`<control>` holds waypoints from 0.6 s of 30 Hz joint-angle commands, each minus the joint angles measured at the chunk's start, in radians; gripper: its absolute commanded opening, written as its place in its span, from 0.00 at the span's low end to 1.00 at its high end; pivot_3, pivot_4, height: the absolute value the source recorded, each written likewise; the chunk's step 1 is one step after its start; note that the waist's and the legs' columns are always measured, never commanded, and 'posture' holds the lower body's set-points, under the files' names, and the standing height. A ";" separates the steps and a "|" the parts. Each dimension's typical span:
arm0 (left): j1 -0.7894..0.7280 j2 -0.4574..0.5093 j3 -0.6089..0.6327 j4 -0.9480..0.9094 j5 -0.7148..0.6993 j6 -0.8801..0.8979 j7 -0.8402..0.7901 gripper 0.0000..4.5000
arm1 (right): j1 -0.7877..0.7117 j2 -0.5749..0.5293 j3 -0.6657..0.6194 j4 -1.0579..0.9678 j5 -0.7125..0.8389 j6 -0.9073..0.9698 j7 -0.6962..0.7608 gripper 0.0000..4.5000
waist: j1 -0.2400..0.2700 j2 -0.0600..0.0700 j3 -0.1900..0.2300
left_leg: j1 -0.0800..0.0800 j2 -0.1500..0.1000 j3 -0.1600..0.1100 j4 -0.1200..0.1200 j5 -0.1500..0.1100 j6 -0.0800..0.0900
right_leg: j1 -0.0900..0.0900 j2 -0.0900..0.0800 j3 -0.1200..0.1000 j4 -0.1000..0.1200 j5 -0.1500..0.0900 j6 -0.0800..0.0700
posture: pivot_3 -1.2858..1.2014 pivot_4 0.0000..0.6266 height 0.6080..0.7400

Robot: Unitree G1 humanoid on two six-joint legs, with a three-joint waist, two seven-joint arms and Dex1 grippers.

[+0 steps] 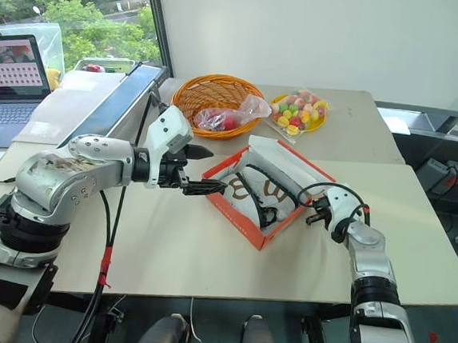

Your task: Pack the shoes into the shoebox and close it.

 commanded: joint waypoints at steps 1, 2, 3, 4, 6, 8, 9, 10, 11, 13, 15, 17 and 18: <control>-0.006 0.000 0.030 -0.038 -0.008 0.004 0.009 1.00 | -0.023 0.025 -0.010 0.003 0.046 -0.026 0.076 0.00 | 0.000 0.000 0.000 | 0.000 0.000 0.000 0.000 0.000 0.000 | 0.000 0.000 0.000 0.000 0.000 0.000 | 0.52 0.24 1.00; -0.006 -0.001 0.030 -0.037 -0.008 0.004 0.011 1.00 | -0.017 0.036 -0.010 -0.018 0.063 -0.012 0.107 0.00 | 0.000 0.000 0.000 | 0.000 0.000 0.000 0.000 0.000 0.000 | 0.000 0.000 0.000 0.000 0.000 0.000 | 0.52 0.24 1.00; -0.005 -0.002 0.031 -0.037 -0.007 0.005 0.012 1.00 | -0.007 0.047 -0.010 -0.045 0.081 0.005 0.136 0.00 | -0.001 0.000 0.000 | 0.000 0.000 0.000 0.000 0.000 0.000 | 0.000 0.000 0.000 0.000 0.000 0.000 | 0.52 0.24 1.00; -0.004 -0.002 0.030 -0.037 -0.006 0.003 0.013 1.00 | 0.006 0.055 -0.007 -0.073 0.096 0.025 0.162 0.00 | -0.003 0.000 0.000 | 0.000 0.000 0.000 0.000 0.000 0.000 | 0.000 0.000 0.000 0.000 0.000 0.000 | 0.52 0.24 1.00; -0.004 -0.003 0.029 -0.035 -0.006 0.001 0.014 1.00 | 0.035 0.065 0.005 -0.135 0.114 0.065 0.202 0.00 | -0.005 0.000 0.000 | 0.000 0.000 0.000 0.000 0.000 0.000 | 0.000 0.000 0.000 0.000 0.000 0.000 | 0.52 0.24 1.00; -0.004 -0.004 0.028 -0.033 -0.005 -0.002 0.015 1.00 | 0.066 0.070 0.015 -0.203 0.130 0.113 0.227 0.00 | -0.006 0.000 0.000 | 0.000 0.000 0.000 0.000 0.000 0.000 | 0.000 0.000 0.000 0.001 0.000 0.000 | 0.52 0.24 1.00; -0.004 -0.004 0.027 -0.032 -0.003 -0.005 0.014 1.00 | 0.081 0.072 0.020 -0.238 0.135 0.136 0.235 0.00 | -0.006 0.000 0.000 | 0.000 0.000 0.000 0.000 0.000 0.000 | 0.000 0.000 0.000 0.001 0.000 0.000 | 0.52 0.24 1.00; -0.004 -0.005 0.026 -0.029 -0.001 -0.009 0.015 1.00 | 0.096 0.073 0.024 -0.273 0.142 0.158 0.242 0.00 | -0.006 0.000 0.000 | 0.000 0.000 0.000 0.000 0.000 0.000 | 0.000 0.000 0.000 0.001 0.000 0.000 | 0.52 0.24 1.00; -0.005 -0.007 0.025 -0.027 0.001 -0.011 0.015 1.00 | 0.106 0.073 0.026 -0.297 0.147 0.175 0.246 0.00 | -0.005 0.000 0.000 | 0.000 0.000 0.000 0.000 0.000 0.000 | 0.000 0.000 0.000 0.001 0.000 0.000 | 0.52 0.24 1.00; -0.007 -0.014 0.027 -0.021 0.003 -0.015 0.020 1.00 | 0.123 0.075 0.021 -0.340 0.155 0.202 0.235 0.00 | -0.005 0.000 0.000 | 0.000 0.000 -0.001 0.000 0.000 0.000 | 0.000 0.000 0.000 0.001 0.000 0.000 | 0.52 0.24 1.00; -0.008 -0.020 0.026 -0.020 0.003 -0.018 0.022 1.00 | 0.134 0.082 0.008 -0.362 0.163 0.214 0.219 0.00 | -0.006 0.000 0.000 | 0.000 0.000 0.000 0.000 0.000 0.000 | -0.001 0.000 0.000 0.001 0.000 0.000 | 0.52 0.24 1.00; -0.009 -0.024 0.023 -0.022 0.002 -0.019 0.023 1.00 | 0.138 0.087 -0.005 -0.361 0.162 0.211 0.200 0.00 | -0.006 0.000 0.000 | 0.000 0.000 0.000 0.000 0.000 0.000 | -0.001 0.000 0.000 0.001 0.000 0.000 | 0.52 0.24 1.00; -0.010 -0.026 0.022 -0.023 0.002 -0.020 0.023 1.00 | 0.139 0.088 -0.010 -0.357 0.157 0.201 0.187 0.00 | -0.006 0.000 0.000 | 0.000 0.000 0.000 0.000 0.000 0.000 | -0.001 0.000 0.000 0.001 0.000 0.000 | 0.52 0.24 1.00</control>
